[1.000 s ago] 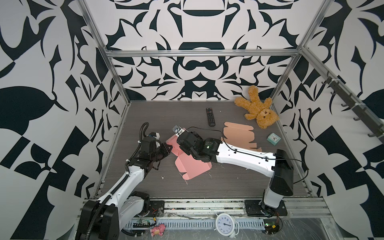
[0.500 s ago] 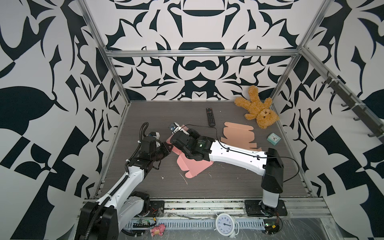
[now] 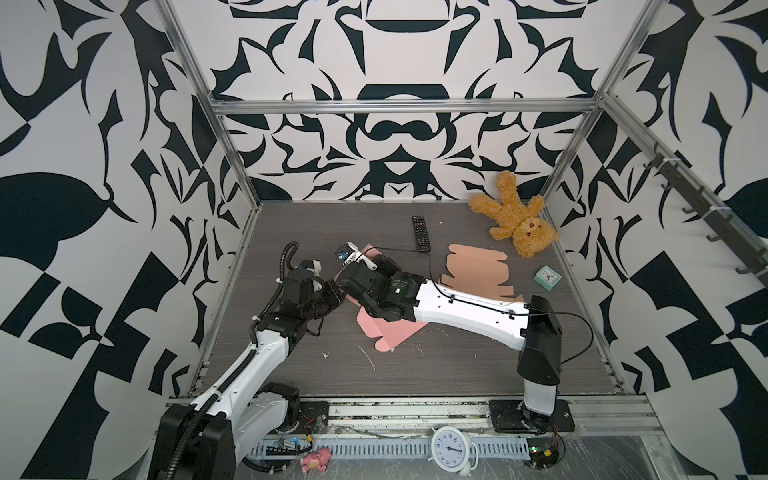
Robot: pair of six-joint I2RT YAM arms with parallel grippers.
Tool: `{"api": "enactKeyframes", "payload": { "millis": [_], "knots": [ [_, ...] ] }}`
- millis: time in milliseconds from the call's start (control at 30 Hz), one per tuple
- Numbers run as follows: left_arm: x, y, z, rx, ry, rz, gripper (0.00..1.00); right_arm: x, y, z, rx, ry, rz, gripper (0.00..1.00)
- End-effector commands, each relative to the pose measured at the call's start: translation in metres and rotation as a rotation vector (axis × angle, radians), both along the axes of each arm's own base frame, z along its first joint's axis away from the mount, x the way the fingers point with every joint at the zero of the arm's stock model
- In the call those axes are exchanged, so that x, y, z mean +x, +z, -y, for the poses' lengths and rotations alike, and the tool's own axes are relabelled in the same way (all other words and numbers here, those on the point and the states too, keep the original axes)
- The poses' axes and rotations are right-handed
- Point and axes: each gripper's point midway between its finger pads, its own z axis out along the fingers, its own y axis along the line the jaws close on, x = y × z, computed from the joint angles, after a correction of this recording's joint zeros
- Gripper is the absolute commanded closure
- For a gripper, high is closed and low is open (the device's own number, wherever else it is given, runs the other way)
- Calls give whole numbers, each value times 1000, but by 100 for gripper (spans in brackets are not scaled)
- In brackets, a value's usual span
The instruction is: Fold the paper box
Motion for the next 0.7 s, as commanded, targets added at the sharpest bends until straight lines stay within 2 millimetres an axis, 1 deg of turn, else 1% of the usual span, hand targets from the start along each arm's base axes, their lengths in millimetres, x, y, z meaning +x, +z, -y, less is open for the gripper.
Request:
{"api": "enactKeyframes", "payload": {
  "millis": [0,67,167,300,467,500,600,667],
  "knots": [
    [5,28,13,-48,-42,74,89,8,16,4,42,-29,35,86],
    [4,31,17,-46,-51,82,88,10,16,7,33,-40,43,91],
    [4,34,20,-47,-56,87,89,11,18,8,23,-46,58,96],
    [4,37,22,-50,-60,91,89,12,19,9,13,-52,65,99],
    [2,37,23,-50,-60,94,88,11,18,9,5,-54,67,100],
    [2,37,24,-50,-61,94,89,11,18,8,11,-51,63,99],
    [1,36,22,-47,-56,93,89,7,19,5,26,-41,62,89],
    [1,34,21,-42,-51,94,89,6,21,4,28,-40,69,85]
  ]
}}
